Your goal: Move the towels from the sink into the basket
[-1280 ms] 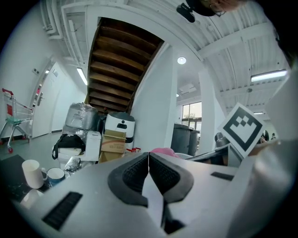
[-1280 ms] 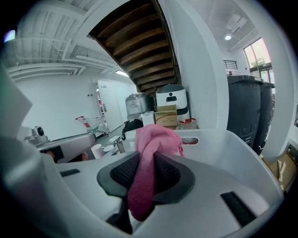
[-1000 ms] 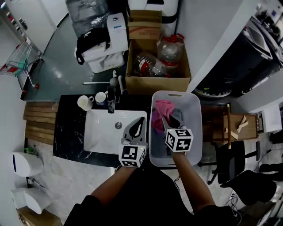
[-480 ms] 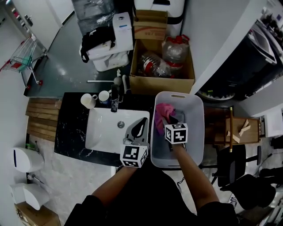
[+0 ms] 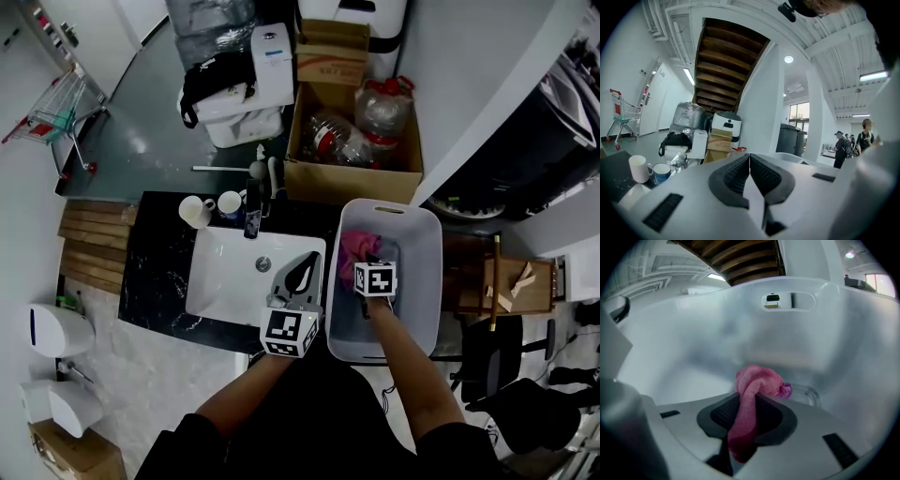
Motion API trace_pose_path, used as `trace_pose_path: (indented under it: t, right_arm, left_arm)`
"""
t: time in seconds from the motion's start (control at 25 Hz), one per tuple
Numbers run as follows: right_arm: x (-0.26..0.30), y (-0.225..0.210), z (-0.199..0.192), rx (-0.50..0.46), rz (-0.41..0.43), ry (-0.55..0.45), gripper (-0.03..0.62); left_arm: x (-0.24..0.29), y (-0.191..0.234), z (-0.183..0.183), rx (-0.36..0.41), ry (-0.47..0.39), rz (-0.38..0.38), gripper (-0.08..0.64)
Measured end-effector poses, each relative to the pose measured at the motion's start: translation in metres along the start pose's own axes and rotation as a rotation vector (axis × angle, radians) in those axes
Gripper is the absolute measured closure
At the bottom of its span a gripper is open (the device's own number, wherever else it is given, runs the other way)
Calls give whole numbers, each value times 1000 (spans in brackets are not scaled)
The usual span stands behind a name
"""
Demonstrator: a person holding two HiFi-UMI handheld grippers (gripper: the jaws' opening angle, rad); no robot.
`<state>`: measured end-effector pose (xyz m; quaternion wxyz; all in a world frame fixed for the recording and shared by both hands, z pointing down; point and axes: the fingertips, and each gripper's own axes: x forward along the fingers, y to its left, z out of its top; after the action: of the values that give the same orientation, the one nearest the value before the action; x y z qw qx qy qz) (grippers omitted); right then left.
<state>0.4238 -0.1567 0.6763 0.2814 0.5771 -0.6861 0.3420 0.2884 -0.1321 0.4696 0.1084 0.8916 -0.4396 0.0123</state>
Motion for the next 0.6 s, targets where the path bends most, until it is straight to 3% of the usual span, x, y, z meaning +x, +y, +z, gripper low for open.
trace_pose_path:
  t: [0.16,0.32,0.6]
  right_arm:
    - [14,-4,-14,20,15,34,469]
    - [23,-6,-30,73,52,49,417]
    - [21,-6,-22,83,63,21,374]
  left_arm:
    - [0,4,0,1,5,7,546]
    - [2,1,-3,1,12,0,546]
    - [6,-9,-2,16,18,-28,546]
